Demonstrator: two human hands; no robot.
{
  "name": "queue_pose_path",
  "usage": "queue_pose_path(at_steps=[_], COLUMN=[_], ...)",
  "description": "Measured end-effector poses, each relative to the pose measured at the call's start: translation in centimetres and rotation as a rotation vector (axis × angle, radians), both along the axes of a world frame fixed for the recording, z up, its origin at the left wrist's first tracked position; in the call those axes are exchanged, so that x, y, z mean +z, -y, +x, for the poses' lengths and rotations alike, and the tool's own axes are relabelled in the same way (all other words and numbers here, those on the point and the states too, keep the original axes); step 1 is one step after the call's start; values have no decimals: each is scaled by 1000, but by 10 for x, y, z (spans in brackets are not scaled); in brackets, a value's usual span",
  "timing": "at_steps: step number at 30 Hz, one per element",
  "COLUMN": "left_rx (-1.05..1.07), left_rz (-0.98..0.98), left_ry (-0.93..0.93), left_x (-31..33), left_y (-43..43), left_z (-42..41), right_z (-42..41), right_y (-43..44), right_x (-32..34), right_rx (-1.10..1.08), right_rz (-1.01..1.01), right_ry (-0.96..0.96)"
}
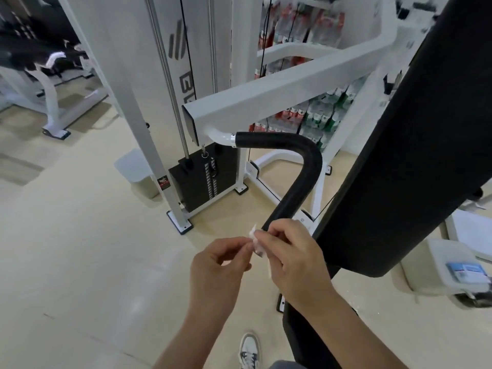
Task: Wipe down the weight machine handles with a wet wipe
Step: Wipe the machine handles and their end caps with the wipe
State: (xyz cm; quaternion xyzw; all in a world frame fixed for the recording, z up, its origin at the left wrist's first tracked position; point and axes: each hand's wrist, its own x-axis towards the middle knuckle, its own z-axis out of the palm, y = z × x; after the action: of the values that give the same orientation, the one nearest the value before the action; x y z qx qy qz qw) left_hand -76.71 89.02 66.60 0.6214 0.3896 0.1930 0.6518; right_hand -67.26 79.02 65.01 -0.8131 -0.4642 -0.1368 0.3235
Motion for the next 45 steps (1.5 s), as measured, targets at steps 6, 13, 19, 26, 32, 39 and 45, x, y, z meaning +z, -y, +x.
queue_pose_path(at_steps=[6,13,19,26,32,39,45], left_rx=[-18,-53,-98,-300,-414,-165,-342], left_rz=[123,277,474,536,55,685,674], left_ry=[7,18,39,-162,-191,-113,-225], left_x=[-5,-8,-12,-17,-11,-6,-6], left_y=[3,11,9,-10,-30,3,-5], left_z=[-1,0,2,14,27,9,24], right_z=[-5,4,0,-5,-11,-11,-14], right_y=[-2,-6,-8,4,18,11,11], right_x=[1,11,11,7,-12,-11,-8], right_rx=[15,-38,45,-12,-96,-135,-167], right_rz=[-73,-73,-101,85,217,339,389], right_ry=[-3,3,-41,-164,-389,-548,-691])
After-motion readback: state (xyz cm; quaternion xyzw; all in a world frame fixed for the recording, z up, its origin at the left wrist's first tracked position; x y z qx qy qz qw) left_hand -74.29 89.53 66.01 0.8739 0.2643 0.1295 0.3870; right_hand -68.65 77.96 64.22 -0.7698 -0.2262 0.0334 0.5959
